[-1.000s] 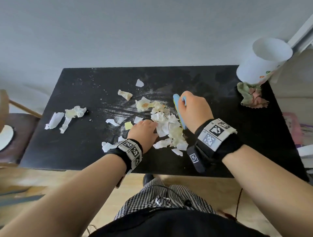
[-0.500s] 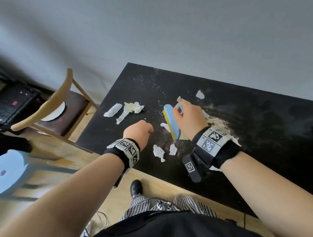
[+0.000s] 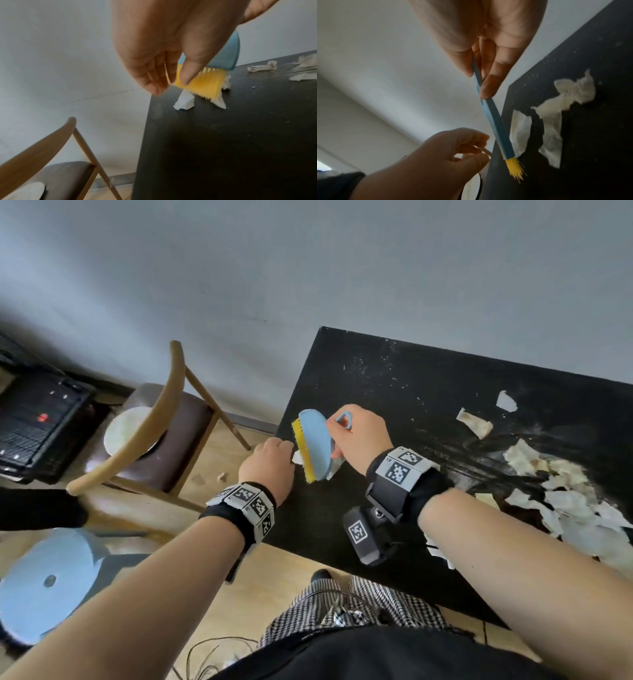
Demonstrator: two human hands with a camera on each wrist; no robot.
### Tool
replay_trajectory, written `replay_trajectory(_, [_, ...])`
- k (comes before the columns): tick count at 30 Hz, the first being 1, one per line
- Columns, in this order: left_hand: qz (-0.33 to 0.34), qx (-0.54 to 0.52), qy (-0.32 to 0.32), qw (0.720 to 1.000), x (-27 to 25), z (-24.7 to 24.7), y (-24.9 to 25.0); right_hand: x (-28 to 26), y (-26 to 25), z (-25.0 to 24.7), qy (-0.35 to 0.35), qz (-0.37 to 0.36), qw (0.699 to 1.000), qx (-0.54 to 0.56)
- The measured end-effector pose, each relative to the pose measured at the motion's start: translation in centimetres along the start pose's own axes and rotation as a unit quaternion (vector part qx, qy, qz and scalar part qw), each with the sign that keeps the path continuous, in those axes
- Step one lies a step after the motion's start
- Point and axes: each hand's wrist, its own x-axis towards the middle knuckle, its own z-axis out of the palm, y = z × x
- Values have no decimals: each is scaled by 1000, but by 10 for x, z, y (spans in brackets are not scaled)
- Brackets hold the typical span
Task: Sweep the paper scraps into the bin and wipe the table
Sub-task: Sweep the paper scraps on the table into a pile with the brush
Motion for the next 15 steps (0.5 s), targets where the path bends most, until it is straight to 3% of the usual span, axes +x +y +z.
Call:
replay_trajectory(3, [27,21,-58,998,8,9,-13,12,9,16,1,54,997,-52])
replay_trajectory(8, [72,80,-123,987,28,19,-8,28,32,-14,89,129,987,-33])
replay_trajectory(12, [95,119,-144,978,45,20,7,46,35,-46,163,104,978,-78])
replay_trajectory(15, [101,152,-151,972,56,17,15,57,19,-40,128,60,989,-44])
